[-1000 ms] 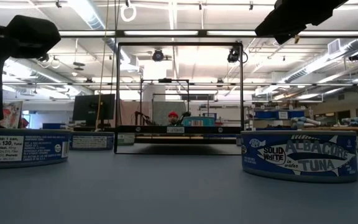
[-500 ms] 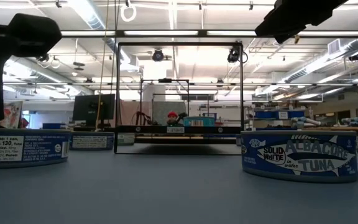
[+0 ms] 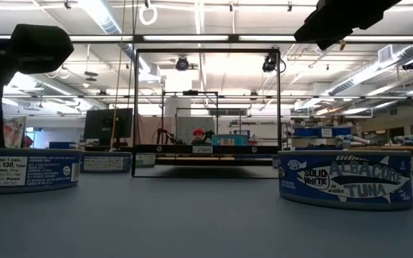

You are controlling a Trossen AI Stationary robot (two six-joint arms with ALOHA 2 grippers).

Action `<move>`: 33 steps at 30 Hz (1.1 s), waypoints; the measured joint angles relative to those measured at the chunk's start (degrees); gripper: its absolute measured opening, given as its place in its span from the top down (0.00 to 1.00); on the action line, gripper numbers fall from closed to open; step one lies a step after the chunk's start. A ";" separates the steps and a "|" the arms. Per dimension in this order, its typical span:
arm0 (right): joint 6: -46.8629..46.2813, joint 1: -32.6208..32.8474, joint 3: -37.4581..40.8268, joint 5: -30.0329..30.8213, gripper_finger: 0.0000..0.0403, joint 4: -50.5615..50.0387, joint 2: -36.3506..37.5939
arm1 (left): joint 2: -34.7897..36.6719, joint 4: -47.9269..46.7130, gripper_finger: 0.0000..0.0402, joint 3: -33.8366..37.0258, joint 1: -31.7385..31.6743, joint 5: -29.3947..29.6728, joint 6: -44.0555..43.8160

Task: Stack canned seafood by type on shelf
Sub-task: Put the blue tuna can on the shelf

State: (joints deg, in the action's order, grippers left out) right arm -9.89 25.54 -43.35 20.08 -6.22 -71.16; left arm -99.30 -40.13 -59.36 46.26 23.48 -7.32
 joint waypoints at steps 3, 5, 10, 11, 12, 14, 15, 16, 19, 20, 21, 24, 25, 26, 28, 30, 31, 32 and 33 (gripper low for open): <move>0.00 0.00 0.00 0.00 0.95 0.00 0.00 | -1.00 -0.03 0.71 -0.17 0.09 0.63 -1.22; 0.00 0.00 0.00 0.00 0.95 0.04 0.00 | -1.22 -0.05 0.74 -0.21 0.09 1.01 -2.00; 0.00 -0.02 0.00 0.02 0.95 0.05 0.00 | -1.25 0.12 0.90 -0.26 0.10 0.72 -2.19; 0.00 0.00 0.00 0.00 0.95 0.06 0.00 | -1.25 0.16 0.94 -0.24 0.11 0.86 -2.20; 0.00 0.00 0.00 0.00 0.95 0.07 0.00 | -1.27 0.17 0.97 -0.26 0.06 1.06 -2.26; 0.00 -0.01 0.00 0.01 0.95 0.07 0.00 | -1.31 -0.29 0.98 -0.68 -0.07 0.88 -2.33; 0.00 -0.02 0.00 0.00 0.95 0.11 0.00 | -1.41 -0.74 0.98 -1.13 -0.07 0.78 -2.33; 0.00 -0.02 0.00 0.01 0.95 0.09 0.00 | -1.50 -1.27 0.99 -1.60 -0.12 0.74 -2.33; 0.00 0.00 0.00 0.00 0.95 0.09 0.00 | -1.71 -2.83 0.99 -3.37 -0.48 -0.56 -2.31; 0.00 0.00 0.00 0.00 0.95 0.09 0.00 | -1.71 -3.39 0.99 -3.93 -0.60 -0.83 -2.32; 0.00 0.00 0.00 0.00 0.95 0.10 0.00 | -1.65 -4.02 1.00 -4.31 -0.82 -0.85 -2.36; 0.00 0.00 0.00 -0.02 0.95 0.07 0.00 | -0.91 -5.06 1.00 -5.25 -1.71 -1.85 -2.40; 0.00 0.03 0.00 -0.05 0.95 0.09 0.00 | -0.52 -5.24 1.00 -5.49 -2.07 -1.72 -2.40; 0.00 0.13 0.00 -0.03 0.94 0.09 0.00 | 0.05 -5.28 1.00 -5.66 -2.42 -1.67 -2.42; 0.00 0.48 0.00 -0.01 0.92 0.13 0.00 | 1.35 -5.25 1.00 -6.17 -3.36 -1.63 -2.88; 0.00 0.92 0.00 0.40 0.89 0.15 0.00 | 2.35 -4.51 1.00 -6.68 -4.25 -1.50 -3.24; 0.01 1.16 0.00 1.07 0.87 0.17 0.00 | 2.88 -4.19 1.00 -6.80 -4.65 -1.52 -3.30; 0.03 1.41 0.00 1.91 0.85 0.16 0.00 | 3.37 -4.06 1.00 -7.00 -5.09 -1.60 -3.30; 0.23 1.66 0.00 2.80 0.82 0.20 0.00 | 3.81 -3.49 1.00 -7.25 -5.54 -1.69 -3.34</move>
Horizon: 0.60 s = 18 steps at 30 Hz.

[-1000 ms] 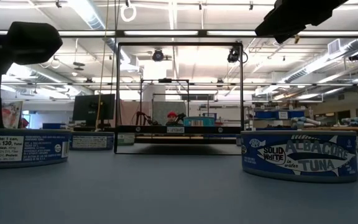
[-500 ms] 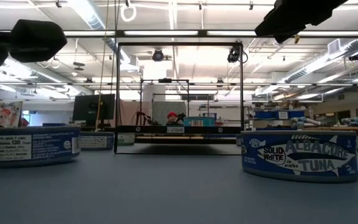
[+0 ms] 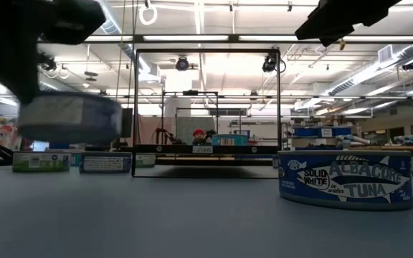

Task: Stack canned seafood by type on shelf
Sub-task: Put the blue tuna can on the shelf

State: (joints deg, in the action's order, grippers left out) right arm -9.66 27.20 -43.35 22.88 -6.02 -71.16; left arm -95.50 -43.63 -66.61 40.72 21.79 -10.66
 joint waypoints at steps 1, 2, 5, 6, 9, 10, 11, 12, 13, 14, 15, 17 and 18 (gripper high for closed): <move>0.74 0.23 0.00 0.66 0.80 0.04 0.00 | 0.39 0.76 1.00 -0.30 -0.33 -0.07 -0.03; 1.60 0.49 0.00 1.42 0.78 0.43 0.00 | 0.78 1.53 1.00 -0.52 -0.64 -0.12 -0.09; 4.22 1.15 -0.02 2.92 0.70 2.43 -0.83 | 1.73 3.43 1.00 -0.86 -1.61 -0.20 -0.11; 5.23 1.41 -0.02 3.07 0.67 3.12 -1.38 | 1.79 4.09 1.00 -1.14 -1.87 -0.23 -0.11; 7.12 2.09 -0.04 3.23 0.59 5.36 -3.87 | 1.81 5.06 1.00 -2.03 -2.55 -0.23 -0.04; 7.71 2.33 -0.06 3.25 0.56 6.22 -4.99 | 1.81 5.71 1.00 -2.19 -2.71 -0.23 -0.04; 8.28 2.60 -0.42 3.25 0.53 6.41 -6.28 | 1.81 6.66 1.00 -2.21 -2.97 -0.29 0.00; 8.85 2.95 -1.01 3.30 0.51 6.38 -7.71 | 1.81 7.82 1.00 -2.21 -3.25 -0.53 0.00; 9.67 3.45 -1.87 3.70 0.48 6.36 -9.32 | 1.81 8.90 1.00 -2.24 -3.47 -0.91 0.02; 10.54 4.02 -2.89 4.62 0.46 6.38 -10.95 | 1.81 9.81 1.00 -2.27 -3.65 -1.32 0.05; 11.79 4.67 -4.00 5.71 0.44 6.41 -12.69 | 1.81 10.37 1.00 -2.29 -3.80 -1.74 0.09; 14.51 6.08 -6.53 8.47 0.40 6.39 -16.43 | 1.81 11.17 1.00 -2.29 -3.96 -2.15 0.46; 15.82 6.71 -7.97 9.89 0.38 6.35 -18.34 | 1.81 11.77 1.00 -2.29 -3.96 -2.15 0.77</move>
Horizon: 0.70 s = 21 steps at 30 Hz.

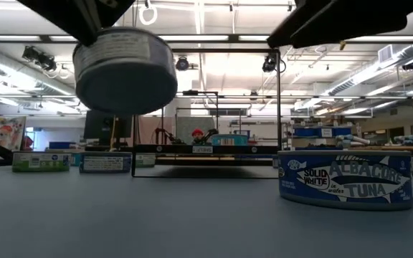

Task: Stack canned seafood by type on shelf
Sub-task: Put the blue tuna can on the shelf

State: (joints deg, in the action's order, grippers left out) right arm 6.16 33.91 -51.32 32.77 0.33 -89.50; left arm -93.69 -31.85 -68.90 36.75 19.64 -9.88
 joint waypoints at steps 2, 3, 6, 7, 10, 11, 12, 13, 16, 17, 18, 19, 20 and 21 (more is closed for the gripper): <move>2.45 1.08 -3.00 2.97 0.34 0.01 -3.55 | 0.00 1.69 1.00 0.00 -0.02 0.02 0.25; 3.69 1.55 -4.60 4.37 0.33 0.05 -5.24 | 0.00 2.58 1.00 0.00 -0.02 0.01 0.28; 7.99 2.50 -9.16 7.97 0.29 0.03 -10.13 | 0.00 4.26 1.00 0.00 -0.02 0.00 0.41; 9.50 2.71 -10.70 9.18 0.28 0.03 -11.79 | 0.00 4.77 1.00 0.00 -0.02 0.00 0.38; 14.88 3.26 -15.11 12.19 0.26 0.01 -16.12 | 0.00 6.17 1.00 0.00 -0.02 0.00 0.34; 16.79 3.49 -16.56 13.13 0.25 0.03 -17.50 | 0.00 6.54 1.00 0.00 -0.02 0.02 0.32; 18.41 3.65 -17.93 14.01 0.25 0.02 -18.85 | 0.00 6.85 1.00 0.00 -0.02 -0.02 0.18; 19.89 3.86 -19.27 14.65 0.25 0.07 -20.03 | 0.00 6.88 1.00 0.00 -0.02 -0.06 -0.11; 23.09 4.25 -22.77 16.04 0.25 0.09 -22.99 | 0.00 6.85 1.00 0.00 -0.01 -0.09 -1.04; 24.21 4.29 -23.72 16.16 0.25 0.05 -23.77 | 0.00 6.91 1.00 0.00 0.04 -0.09 -1.06; 25.00 4.31 -24.63 16.27 0.25 0.10 -24.53 | 0.00 7.10 1.00 0.00 0.07 -0.09 -1.06; 25.85 4.29 -25.56 16.57 0.26 0.06 -25.27 | 0.00 7.42 1.00 0.00 0.05 -0.13 -1.08; 26.75 4.11 -26.34 17.05 0.26 0.04 -26.03 | 0.00 7.79 1.00 0.00 0.07 -0.31 -1.08; 27.81 3.86 -27.01 17.24 0.26 0.04 -26.67 | 0.00 8.22 1.00 0.00 0.07 -0.46 -1.07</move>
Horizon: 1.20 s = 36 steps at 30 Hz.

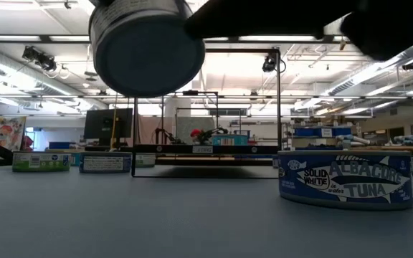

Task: Stack canned seafood by type on shelf
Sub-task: Put the blue tuna can on the shelf

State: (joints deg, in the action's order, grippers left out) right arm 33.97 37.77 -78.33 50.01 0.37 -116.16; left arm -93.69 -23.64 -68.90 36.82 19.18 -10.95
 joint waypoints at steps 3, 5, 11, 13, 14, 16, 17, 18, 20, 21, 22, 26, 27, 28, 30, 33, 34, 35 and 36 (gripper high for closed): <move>3.35 -0.82 -1.61 2.06 0.27 0.04 -1.65 | 0.00 0.61 1.00 0.00 0.00 -0.27 0.10; 4.97 -1.25 -2.13 3.60 0.29 -0.07 -2.03 | 0.01 0.56 1.00 0.00 0.00 -0.65 0.11; 6.17 -2.07 -2.16 1.80 0.39 0.18 -1.77 | 0.09 1.20 1.00 0.00 0.00 -0.55 0.26; 6.33 -2.14 -2.16 0.08 0.45 0.29 -1.72 | 0.09 1.35 1.00 0.00 0.02 -0.65 0.26; 6.37 -2.25 -2.16 -0.52 0.49 0.29 -1.72 | 0.09 1.35 1.00 0.00 0.02 -0.63 0.24; 6.80 -2.28 -2.16 -0.87 0.57 0.07 -1.79 | 0.09 1.44 1.00 0.00 0.00 -0.58 0.04; 6.82 -2.26 -2.16 -1.02 0.61 0.05 -1.83 | 0.09 1.56 1.00 0.00 0.00 -0.64 -0.15; 6.93 -2.22 -2.16 -1.05 0.65 0.05 -1.83 | 0.09 1.68 1.00 0.00 0.02 -0.65 -0.43; 6.96 -2.03 -2.16 -1.21 0.65 0.19 -1.78 | 0.09 2.16 1.00 0.00 0.04 -0.75 -1.49; 6.96 -1.84 -2.16 -1.19 0.65 0.12 -1.71 | 0.09 2.62 0.99 0.00 0.04 -0.88 -2.09; 6.94 -1.62 -2.16 -1.11 0.65 0.15 -1.65 | 0.09 3.29 0.99 0.02 0.04 -1.08 -2.67; 7.79 -0.72 -2.14 -0.82 0.65 -0.03 -0.44 | 0.13 6.02 0.93 0.02 0.34 -0.77 -4.22; 8.07 -0.52 -2.13 -0.90 0.65 -0.31 -0.02 | 0.13 7.00 0.90 0.02 0.55 -0.32 -4.42; 8.27 -0.29 -2.13 -0.97 0.65 -0.58 0.49 | 0.13 8.22 0.88 0.02 0.86 0.23 -4.44; 8.81 0.28 -2.13 -0.79 0.65 -1.43 1.82 | 0.13 11.23 0.83 0.02 1.66 1.64 -4.23; 10.15 1.48 -2.13 1.17 0.65 -2.53 4.23 | 0.31 16.19 0.76 -0.07 2.96 4.68 -4.01; 10.36 1.93 -2.13 1.75 0.65 -2.93 5.15 | 0.45 17.42 0.74 -0.07 3.41 5.54 -3.47; 10.63 2.33 -2.13 2.44 0.65 -3.47 6.15 | 0.51 18.91 0.72 -0.10 3.79 6.47 -2.84; 10.85 2.73 -2.13 3.12 0.65 -4.17 7.19 | 0.53 20.32 0.70 -0.14 4.11 7.39 -2.29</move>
State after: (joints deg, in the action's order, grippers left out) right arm 44.82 40.49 -80.47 53.13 -3.80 -108.97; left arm -93.16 -3.31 -69.04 40.93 26.56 -13.25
